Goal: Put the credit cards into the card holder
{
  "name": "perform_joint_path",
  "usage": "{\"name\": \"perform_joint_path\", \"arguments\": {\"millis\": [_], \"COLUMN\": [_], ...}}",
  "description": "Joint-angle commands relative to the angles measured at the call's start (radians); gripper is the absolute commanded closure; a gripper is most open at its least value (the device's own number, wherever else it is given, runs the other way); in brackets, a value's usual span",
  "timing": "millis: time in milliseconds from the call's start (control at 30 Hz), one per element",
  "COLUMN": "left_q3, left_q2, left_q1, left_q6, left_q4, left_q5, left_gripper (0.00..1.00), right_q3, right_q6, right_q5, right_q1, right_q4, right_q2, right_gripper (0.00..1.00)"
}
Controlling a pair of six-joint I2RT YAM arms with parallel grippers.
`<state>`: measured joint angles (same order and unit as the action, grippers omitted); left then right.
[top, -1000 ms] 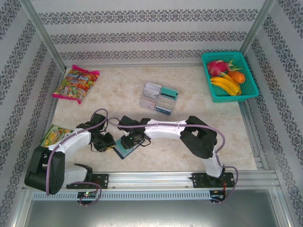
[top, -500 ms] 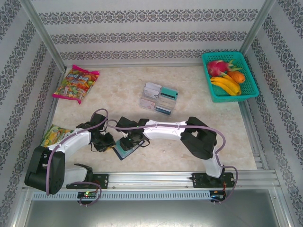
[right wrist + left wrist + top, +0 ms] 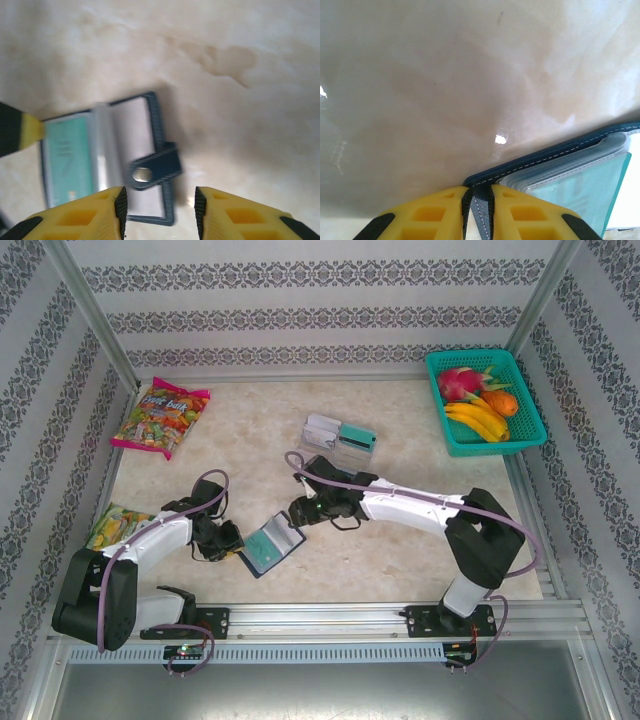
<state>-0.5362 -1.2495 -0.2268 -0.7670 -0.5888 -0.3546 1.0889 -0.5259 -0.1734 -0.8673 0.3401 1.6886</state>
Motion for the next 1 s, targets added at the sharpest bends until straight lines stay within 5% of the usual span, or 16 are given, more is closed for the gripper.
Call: {"name": "perform_joint_path", "arguments": {"millis": [0, 233, 967], "left_q3": [0.005, 0.006, 0.012], "left_q2": [-0.024, -0.018, -0.036], "left_q1": [0.001, 0.002, 0.001], "left_q6": [0.015, 0.017, 0.014], "left_q4": [0.051, 0.043, 0.064], "left_q5": [0.029, 0.032, 0.019], "left_gripper": [0.78, 0.78, 0.78], "right_q3": [-0.033, -0.037, 0.068], "right_q6": [-0.01, 0.027, 0.18], "right_q5": [-0.037, -0.116, 0.173], "right_q1": [0.005, 0.004, -0.065], "right_q4": [-0.048, -0.133, -0.004], "right_q2": [0.04, 0.074, 0.151], "right_gripper": [0.56, 0.39, 0.42]}}
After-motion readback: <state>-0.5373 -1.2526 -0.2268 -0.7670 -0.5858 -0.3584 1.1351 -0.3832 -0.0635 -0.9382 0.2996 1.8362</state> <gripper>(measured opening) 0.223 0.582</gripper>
